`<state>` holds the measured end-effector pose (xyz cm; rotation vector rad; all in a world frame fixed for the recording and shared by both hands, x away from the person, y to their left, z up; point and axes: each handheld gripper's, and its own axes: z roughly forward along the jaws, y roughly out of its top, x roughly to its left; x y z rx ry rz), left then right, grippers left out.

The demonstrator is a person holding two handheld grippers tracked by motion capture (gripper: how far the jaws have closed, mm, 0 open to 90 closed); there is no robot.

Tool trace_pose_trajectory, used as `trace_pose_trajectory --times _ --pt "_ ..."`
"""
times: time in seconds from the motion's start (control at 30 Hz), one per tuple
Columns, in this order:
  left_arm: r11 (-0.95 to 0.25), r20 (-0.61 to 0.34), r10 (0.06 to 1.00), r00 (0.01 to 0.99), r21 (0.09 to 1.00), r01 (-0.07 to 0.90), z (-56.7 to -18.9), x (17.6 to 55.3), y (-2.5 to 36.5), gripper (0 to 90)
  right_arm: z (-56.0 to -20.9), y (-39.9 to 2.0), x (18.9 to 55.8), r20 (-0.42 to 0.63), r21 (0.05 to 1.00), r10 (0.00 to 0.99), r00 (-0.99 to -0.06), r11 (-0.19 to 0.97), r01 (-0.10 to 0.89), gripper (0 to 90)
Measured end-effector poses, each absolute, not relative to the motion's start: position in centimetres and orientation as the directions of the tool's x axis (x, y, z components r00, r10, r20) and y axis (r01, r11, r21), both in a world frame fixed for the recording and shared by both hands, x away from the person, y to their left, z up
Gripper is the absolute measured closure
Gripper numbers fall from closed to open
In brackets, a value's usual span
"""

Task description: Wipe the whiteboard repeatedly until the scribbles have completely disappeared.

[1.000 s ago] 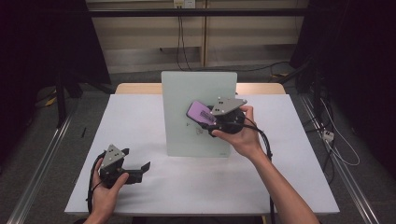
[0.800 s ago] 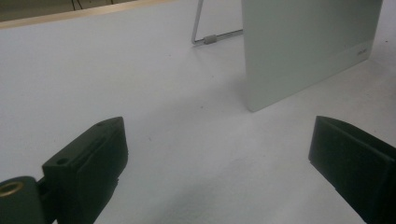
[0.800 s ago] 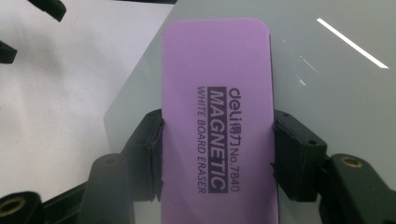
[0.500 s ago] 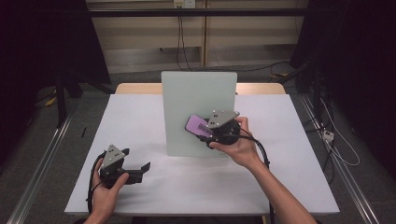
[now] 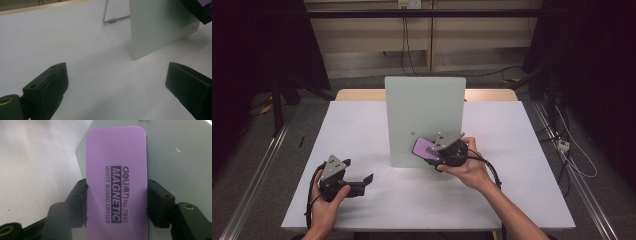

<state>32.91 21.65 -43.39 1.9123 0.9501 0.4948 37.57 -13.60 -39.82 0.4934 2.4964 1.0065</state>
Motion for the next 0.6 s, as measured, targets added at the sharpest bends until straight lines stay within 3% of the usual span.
trace_pose_trajectory --times 0.27,0.6 --pt "-0.288 -0.040 0.781 0.623 0.863 0.415 -43.4 32.9 21.7 4.6 -41.3 -12.6 37.3 -0.223 0.681 0.423 -0.878 0.712 0.171 41.6" --pt "-0.284 -0.040 0.782 0.621 0.865 0.414 -43.3 32.9 21.8 4.6 -40.2 -12.3 37.7 -0.229 0.701 0.441 -0.867 0.693 0.167 41.7"
